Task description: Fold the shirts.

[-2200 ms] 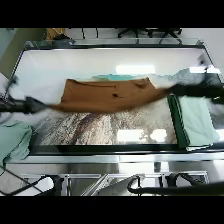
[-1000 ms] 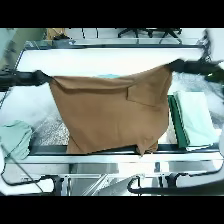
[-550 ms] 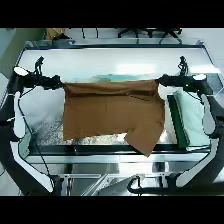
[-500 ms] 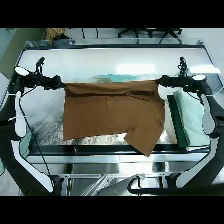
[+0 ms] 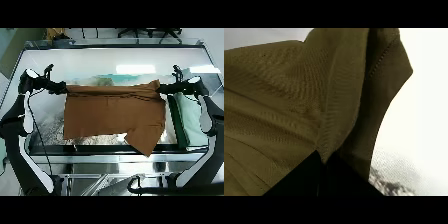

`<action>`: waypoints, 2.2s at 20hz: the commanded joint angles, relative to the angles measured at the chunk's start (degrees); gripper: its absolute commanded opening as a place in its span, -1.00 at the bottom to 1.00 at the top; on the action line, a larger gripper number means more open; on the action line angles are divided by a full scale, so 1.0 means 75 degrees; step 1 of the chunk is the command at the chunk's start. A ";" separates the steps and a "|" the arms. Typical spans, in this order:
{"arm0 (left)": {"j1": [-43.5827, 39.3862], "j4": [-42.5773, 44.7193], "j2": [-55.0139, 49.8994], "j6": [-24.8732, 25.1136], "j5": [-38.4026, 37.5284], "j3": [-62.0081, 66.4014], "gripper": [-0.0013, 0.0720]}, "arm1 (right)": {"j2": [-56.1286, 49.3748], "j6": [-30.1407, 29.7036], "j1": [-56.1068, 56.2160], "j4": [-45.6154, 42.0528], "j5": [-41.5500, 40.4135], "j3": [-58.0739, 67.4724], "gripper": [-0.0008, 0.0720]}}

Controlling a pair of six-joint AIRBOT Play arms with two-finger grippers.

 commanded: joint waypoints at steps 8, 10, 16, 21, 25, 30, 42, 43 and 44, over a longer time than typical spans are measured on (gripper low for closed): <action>-0.0268 0.0405 -0.0044 -0.0192 -0.1125 0.0516 -0.92 | 0.0157 0.0064 0.0166 0.0385 0.0047 0.0029 -0.28; -0.0189 0.0414 0.0128 -0.0195 -0.1868 0.0778 -0.91 | 0.0638 0.0079 0.0070 0.0315 0.0236 0.0029 -0.28; 0.0504 0.0493 0.1953 -0.0810 -0.2675 -0.1658 0.75 | 0.2282 0.1271 -0.0874 -0.0548 0.1655 0.0017 0.07; 0.1224 0.0478 0.3896 -0.0347 -0.1641 -0.5913 0.75 | 0.3605 0.1291 -0.1603 -0.0536 0.2847 -0.1722 -0.18; 0.1591 0.0402 0.4817 0.0303 -0.0329 -0.8457 0.75 | 0.5155 0.1384 -0.2043 -0.0539 0.2299 -0.4153 -0.18; 0.1396 -0.1075 0.4893 0.1288 0.0697 -0.9375 0.75 | 0.6222 0.1693 -0.2194 -0.0542 0.1903 -0.6172 0.09; 0.0440 -0.1174 0.4648 0.1271 0.0629 -0.8472 -0.93 | 0.6210 0.1929 -0.2171 -0.0921 0.1349 -0.8545 0.24; 0.0458 -0.1174 0.4648 0.1274 0.0627 -0.8480 -0.93 | 0.6140 0.1673 -0.2165 -0.0627 0.1236 -0.8757 0.24; 0.0460 -0.1174 0.4648 0.1274 0.0618 -0.8480 -0.93 | 0.6047 0.1343 -0.2162 -0.0242 0.1119 -0.8941 0.24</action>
